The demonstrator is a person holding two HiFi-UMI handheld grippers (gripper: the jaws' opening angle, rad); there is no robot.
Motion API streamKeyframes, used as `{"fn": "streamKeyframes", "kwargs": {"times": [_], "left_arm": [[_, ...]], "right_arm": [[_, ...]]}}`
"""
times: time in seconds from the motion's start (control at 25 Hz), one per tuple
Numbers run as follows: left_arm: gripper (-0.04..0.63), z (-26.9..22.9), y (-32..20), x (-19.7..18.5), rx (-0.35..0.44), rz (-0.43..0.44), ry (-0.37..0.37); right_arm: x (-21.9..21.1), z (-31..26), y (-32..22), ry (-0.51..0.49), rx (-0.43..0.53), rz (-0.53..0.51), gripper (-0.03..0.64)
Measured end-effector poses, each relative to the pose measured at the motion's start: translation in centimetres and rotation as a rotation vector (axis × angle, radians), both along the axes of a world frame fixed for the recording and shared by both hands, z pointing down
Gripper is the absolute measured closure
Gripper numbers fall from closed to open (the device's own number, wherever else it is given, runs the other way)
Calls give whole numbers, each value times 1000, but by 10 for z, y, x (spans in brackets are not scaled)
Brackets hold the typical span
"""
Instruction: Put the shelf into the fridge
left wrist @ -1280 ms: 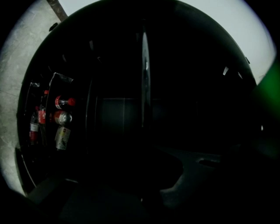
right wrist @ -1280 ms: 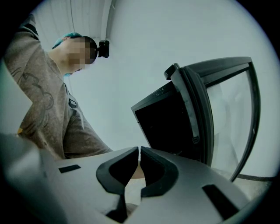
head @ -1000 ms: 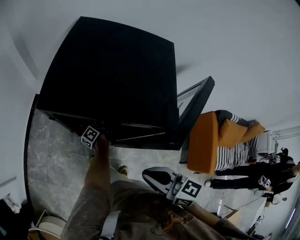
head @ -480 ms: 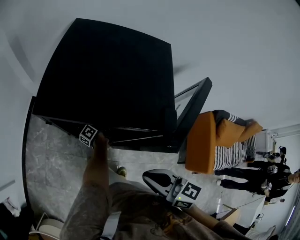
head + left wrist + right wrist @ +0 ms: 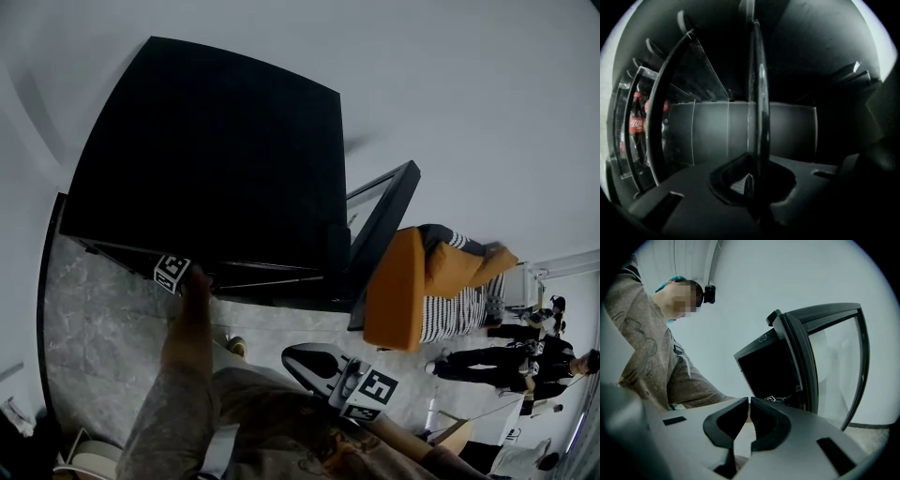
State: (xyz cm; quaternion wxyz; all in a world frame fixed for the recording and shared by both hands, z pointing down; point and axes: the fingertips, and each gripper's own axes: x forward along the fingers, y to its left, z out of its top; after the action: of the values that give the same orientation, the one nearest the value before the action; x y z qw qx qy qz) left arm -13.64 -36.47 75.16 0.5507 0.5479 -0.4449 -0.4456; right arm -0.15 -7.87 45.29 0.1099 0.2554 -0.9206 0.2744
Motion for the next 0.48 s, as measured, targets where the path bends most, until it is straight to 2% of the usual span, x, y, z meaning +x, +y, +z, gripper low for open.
{"fn": "streamKeyframes", "kwargs": {"times": [0.24, 0.4, 0.48], "left_arm": [[578, -3, 1, 0, 16, -24, 44], [573, -1, 4, -1, 14, -24, 40], [524, -2, 10, -3, 20, -27, 44]], "right_arm": [[0, -1, 0, -1, -3, 4, 588], [1, 0, 0, -8, -9, 8, 588], [1, 0, 0, -13, -11, 7, 588]]}}
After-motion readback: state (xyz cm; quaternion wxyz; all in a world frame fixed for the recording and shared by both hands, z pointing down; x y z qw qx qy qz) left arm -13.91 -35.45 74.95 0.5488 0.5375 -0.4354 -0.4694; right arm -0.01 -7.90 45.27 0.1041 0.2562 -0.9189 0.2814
